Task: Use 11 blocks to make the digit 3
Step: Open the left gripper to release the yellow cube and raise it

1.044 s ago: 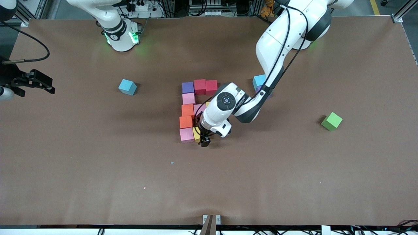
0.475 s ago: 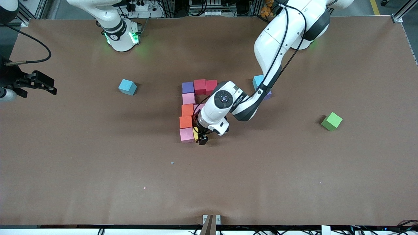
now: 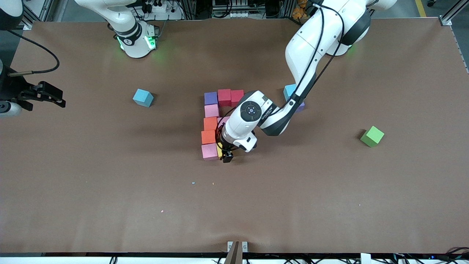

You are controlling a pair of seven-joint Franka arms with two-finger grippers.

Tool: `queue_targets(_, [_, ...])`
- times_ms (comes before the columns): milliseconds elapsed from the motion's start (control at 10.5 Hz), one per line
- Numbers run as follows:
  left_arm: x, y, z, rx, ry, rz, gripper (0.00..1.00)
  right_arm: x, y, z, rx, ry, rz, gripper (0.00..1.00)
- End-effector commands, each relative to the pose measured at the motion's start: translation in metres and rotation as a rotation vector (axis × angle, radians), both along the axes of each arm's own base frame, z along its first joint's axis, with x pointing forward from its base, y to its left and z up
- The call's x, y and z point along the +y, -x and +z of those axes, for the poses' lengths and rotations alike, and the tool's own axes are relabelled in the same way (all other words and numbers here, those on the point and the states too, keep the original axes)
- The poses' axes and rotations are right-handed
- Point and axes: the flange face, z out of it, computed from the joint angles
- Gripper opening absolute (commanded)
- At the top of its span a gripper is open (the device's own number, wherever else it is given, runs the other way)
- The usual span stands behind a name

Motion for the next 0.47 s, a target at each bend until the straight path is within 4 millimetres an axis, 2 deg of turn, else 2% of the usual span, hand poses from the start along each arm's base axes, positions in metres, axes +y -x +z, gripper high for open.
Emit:
queue_targets(0, [0.002, 0.002, 0.018, 0.03, -0.014, -0.002, 1.0, 0.0, 0.001, 0.001, -0.003, -0.011, 0.004, 1.0])
queue_targets(380, [0.004, 0.006, 0.058, 0.06, -0.051, -0.03, 1.0, 0.001, 0.001, 0.001, -0.004, -0.011, 0.004, 1.0])
